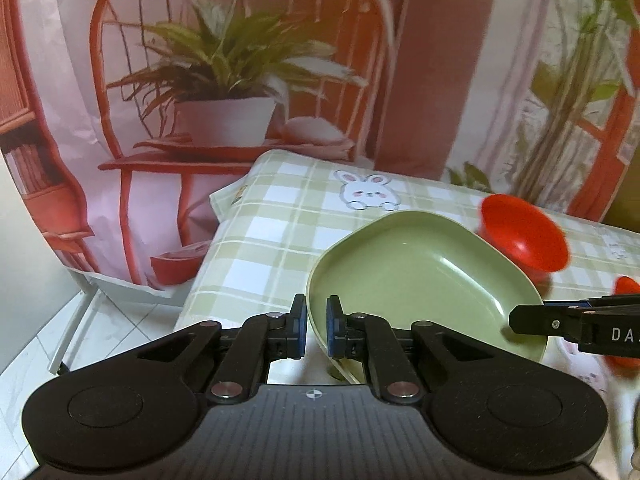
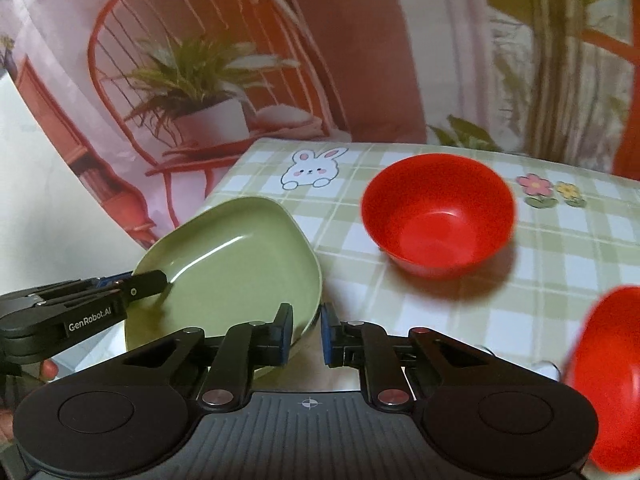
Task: Organize plates and bowls
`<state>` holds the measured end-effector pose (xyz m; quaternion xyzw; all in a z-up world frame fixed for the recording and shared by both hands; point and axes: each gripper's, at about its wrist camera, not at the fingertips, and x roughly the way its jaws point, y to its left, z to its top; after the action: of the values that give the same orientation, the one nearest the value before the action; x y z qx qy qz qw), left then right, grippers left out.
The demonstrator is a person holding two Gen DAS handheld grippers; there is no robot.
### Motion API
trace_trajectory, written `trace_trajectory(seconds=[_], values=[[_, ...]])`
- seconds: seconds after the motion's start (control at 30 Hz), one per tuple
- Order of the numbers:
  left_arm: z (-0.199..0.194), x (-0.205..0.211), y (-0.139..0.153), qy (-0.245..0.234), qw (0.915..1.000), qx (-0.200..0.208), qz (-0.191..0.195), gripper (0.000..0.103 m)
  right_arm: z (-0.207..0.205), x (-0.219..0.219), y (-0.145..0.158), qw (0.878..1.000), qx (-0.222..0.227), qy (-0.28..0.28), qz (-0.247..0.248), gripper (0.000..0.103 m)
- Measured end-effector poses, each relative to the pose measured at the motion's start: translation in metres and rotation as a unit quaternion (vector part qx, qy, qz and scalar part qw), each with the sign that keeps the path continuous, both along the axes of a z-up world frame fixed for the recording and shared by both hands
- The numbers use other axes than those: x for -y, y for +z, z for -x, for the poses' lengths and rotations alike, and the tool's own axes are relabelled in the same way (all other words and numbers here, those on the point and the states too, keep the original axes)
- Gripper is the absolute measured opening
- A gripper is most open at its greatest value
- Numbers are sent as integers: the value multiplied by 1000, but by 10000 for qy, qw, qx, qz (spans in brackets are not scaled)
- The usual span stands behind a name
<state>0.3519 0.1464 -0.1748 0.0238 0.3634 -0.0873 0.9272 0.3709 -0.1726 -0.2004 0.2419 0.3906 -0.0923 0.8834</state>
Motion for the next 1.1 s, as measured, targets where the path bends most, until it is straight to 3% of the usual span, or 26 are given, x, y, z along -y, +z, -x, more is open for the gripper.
trace_trajectory(seconds=[0.57,1.1], values=[[82,93,38,-596,9982,-22,-56,11,127,49,38,9977,285,-611,34,14],[136,179,43,-1013,9948,-70,-83,12,225,108,43,9877,510,-1473,-128,14]])
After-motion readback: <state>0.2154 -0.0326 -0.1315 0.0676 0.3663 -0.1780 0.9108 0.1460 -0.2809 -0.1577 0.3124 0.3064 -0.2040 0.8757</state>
